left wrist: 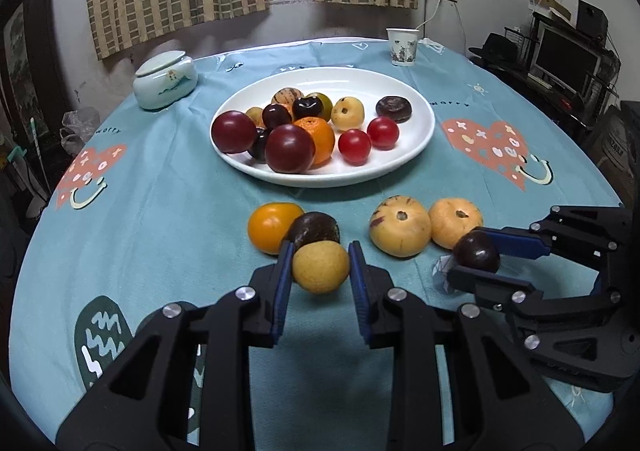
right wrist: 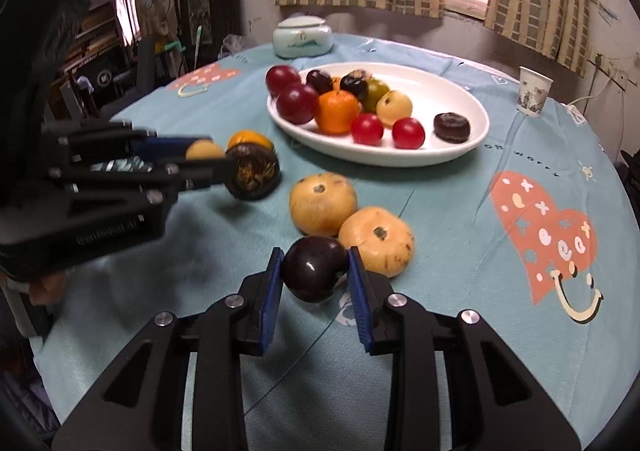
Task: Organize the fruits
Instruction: 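Carry the dark plum and yellow fruit over the plate and open both tools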
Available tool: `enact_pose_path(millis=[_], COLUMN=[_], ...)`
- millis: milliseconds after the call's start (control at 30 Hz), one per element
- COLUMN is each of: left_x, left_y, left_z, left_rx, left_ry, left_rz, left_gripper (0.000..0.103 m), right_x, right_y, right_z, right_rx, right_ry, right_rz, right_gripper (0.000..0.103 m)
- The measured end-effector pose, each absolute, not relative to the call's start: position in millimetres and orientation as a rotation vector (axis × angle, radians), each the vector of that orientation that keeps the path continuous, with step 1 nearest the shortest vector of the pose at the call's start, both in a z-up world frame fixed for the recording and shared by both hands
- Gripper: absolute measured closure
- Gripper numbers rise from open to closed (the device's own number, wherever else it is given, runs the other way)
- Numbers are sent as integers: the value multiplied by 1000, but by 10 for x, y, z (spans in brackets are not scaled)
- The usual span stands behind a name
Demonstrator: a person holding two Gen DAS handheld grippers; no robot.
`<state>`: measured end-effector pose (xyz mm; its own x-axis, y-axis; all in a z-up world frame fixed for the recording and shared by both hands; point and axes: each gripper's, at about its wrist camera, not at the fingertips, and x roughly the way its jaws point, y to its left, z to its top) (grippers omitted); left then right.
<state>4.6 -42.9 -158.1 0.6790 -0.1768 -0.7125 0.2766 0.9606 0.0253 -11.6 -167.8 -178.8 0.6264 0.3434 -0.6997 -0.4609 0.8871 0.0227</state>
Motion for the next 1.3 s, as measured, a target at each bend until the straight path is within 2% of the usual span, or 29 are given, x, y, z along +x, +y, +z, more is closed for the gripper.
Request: enact_pose_path(millis=[867, 1033, 1300], left_x=[56, 23, 249], left_y=[-405, -401, -421], left_z=[-1601, -1458, -925], left_rx=[134, 125, 142], left_ry=[776, 760, 660], left_rz=[-291, -323, -321], left_gripper=[75, 75, 75], right_x=[-90, -142, 35], right_y=[-1669, -1646, -1647], right_z=[-1794, -1606, -1182], right_rx=[-163, -163, -211], right_ry=[777, 728, 625], right_rz=[478, 486, 407], right_gripper=[71, 71, 71])
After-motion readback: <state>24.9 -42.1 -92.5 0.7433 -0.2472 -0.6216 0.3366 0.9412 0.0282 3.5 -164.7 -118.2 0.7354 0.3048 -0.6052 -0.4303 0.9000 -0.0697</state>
